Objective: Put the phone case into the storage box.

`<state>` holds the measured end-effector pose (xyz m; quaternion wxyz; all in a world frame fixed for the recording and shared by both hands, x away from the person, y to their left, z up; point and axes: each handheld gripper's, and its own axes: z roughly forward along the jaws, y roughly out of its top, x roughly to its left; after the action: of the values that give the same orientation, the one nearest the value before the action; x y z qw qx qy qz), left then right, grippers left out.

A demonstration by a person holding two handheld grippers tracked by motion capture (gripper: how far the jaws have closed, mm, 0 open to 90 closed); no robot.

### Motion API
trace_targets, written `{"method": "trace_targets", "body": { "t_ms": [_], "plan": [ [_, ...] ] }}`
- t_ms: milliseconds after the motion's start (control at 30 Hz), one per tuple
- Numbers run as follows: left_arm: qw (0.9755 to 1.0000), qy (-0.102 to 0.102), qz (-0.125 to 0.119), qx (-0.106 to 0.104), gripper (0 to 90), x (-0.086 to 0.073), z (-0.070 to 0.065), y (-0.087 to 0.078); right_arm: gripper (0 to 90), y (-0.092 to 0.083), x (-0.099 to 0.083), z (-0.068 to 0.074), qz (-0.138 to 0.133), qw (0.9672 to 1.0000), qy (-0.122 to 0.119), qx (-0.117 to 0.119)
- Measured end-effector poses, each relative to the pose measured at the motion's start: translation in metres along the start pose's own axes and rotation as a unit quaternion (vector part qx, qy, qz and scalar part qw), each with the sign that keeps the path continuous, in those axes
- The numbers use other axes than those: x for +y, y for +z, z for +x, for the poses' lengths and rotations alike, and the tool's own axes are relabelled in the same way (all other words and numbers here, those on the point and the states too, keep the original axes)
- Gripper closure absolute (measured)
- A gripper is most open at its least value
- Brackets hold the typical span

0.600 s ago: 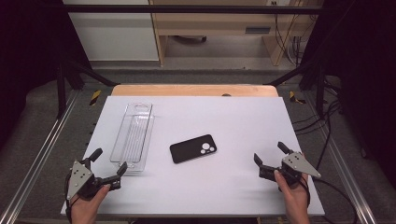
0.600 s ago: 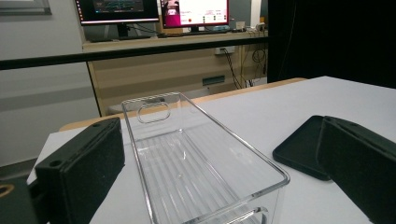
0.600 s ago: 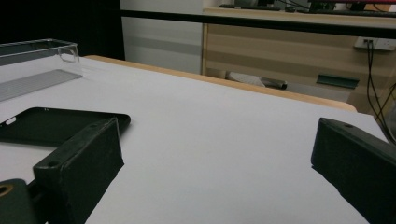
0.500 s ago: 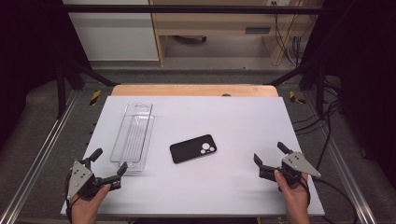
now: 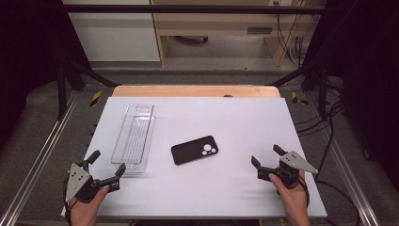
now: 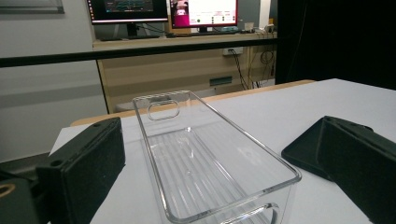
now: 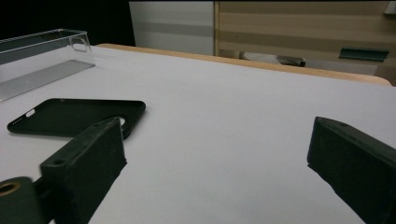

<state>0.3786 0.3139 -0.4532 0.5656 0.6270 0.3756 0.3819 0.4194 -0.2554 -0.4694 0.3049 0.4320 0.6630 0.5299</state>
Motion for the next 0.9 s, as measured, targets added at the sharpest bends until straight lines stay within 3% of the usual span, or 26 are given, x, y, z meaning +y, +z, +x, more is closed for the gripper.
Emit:
{"method": "trace_targets", "body": {
  "t_ms": [133, 167, 233, 333, 467, 533, 700, 900],
  "plan": [
    [1.0000, -0.003, -0.004, -0.004, 0.9, 0.001, -0.001, -0.001, 6.7, 0.001, 0.002, 0.006, 0.009, 0.9998, -0.014, -0.014],
    [1.0000, -0.001, -0.002, -0.006, 0.9, 0.001, -0.002, -0.001, 6.9, 0.001, 0.003, 0.012, 0.016, 0.9992, -0.033, -0.018],
    [1.0000, 0.002, 0.000, -0.007, 0.9, 0.000, -0.002, 0.000, 6.7, 0.000, 0.005, 0.014, 0.020, 0.9992, -0.031, -0.013],
    [0.9999, 0.002, 0.001, -0.010, 0.9, 0.000, -0.003, 0.000, 6.3, 0.003, 0.006, 0.016, 0.053, 0.9981, -0.031, 0.002],
    [0.9993, -0.029, -0.009, -0.022, 1.0, 0.000, 0.000, 0.001, 6.5, 0.006, 0.004, 0.018, 0.076, 0.9960, -0.046, -0.003],
    [0.9993, -0.031, -0.010, -0.019, 1.0, -0.001, 0.001, 0.000, 7.5, 0.007, 0.003, 0.019, 0.081, 0.9957, -0.044, 0.002],
    [0.9995, -0.025, -0.004, -0.020, 1.0, -0.001, -0.001, 0.000, 9.6, 0.008, 0.007, 0.026, 0.086, 0.9954, -0.042, 0.005],
    [0.9997, -0.011, 0.001, -0.022, 1.0, -0.001, -0.004, 0.000, 11.5, 0.023, 0.022, 0.035, 0.119, 0.9917, -0.034, 0.036]
  ]
}}
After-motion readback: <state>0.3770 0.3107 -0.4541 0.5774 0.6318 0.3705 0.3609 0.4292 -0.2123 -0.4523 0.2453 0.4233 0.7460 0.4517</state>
